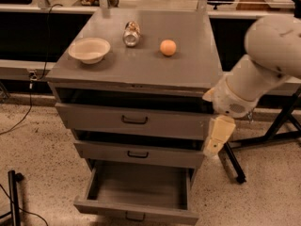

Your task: Close bottom drawer

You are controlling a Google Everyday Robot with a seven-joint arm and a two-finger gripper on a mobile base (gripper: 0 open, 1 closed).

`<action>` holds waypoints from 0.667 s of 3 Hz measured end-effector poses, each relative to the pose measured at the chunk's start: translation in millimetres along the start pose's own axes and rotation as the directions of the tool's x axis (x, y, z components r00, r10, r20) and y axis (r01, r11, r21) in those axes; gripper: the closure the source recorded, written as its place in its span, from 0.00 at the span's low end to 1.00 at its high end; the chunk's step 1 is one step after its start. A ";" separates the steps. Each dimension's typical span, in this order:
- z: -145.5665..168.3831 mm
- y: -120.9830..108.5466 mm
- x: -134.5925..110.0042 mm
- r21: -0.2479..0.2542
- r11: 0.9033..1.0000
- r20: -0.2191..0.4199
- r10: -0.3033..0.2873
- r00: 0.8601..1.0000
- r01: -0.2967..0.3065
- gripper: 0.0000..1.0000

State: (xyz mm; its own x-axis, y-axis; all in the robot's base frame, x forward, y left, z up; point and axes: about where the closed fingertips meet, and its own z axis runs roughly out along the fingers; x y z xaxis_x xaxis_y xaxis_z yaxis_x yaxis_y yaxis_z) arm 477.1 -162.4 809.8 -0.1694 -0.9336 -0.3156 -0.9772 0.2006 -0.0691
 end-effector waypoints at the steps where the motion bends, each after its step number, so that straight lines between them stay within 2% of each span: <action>1: 71.4 17.5 -17.7 -0.156 0.986 0.071 -0.048 0.996 0.058 0.00; 2: 142.4 51.3 -41.0 -0.181 0.977 0.156 -0.080 0.985 0.108 0.00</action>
Offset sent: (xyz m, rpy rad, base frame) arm 0.0470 0.1825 -0.1933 0.3563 -0.3116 0.0577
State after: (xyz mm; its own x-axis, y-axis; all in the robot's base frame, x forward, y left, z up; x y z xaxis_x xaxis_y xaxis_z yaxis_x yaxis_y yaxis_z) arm 452.1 -71.6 684.4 -0.0686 -0.8891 -0.4525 -0.9967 0.0412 0.0701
